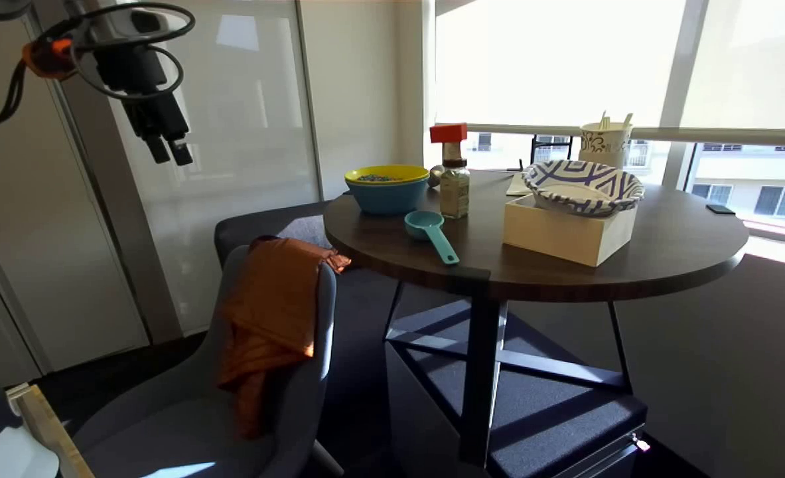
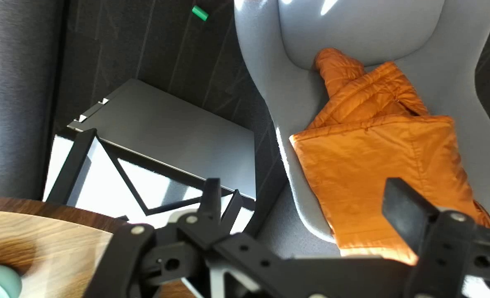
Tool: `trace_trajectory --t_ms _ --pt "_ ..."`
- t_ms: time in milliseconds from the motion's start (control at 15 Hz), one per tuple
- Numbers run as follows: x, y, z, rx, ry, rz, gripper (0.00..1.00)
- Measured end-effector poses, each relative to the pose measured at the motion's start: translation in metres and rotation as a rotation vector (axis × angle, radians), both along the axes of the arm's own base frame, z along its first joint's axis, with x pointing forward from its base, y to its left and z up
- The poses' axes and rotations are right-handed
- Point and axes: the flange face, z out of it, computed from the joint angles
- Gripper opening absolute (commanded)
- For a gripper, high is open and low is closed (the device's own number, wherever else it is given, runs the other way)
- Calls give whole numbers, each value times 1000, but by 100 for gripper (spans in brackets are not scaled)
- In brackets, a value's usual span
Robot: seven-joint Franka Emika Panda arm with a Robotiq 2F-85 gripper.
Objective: Take the block off of the bottle
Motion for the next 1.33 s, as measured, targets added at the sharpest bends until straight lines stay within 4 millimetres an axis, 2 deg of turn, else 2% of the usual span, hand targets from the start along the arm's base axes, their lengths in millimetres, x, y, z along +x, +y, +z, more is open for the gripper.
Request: trace_trajectory --t_ms 267,667,1067,1333 --pt "7 -14 7 51 -33 -79 100" --pt "51 -61 62 89 -259 -301 100" --pt "85 -112 110 46 -366 -590 100" --pt "110 -125 117 28 -345 -741 100"
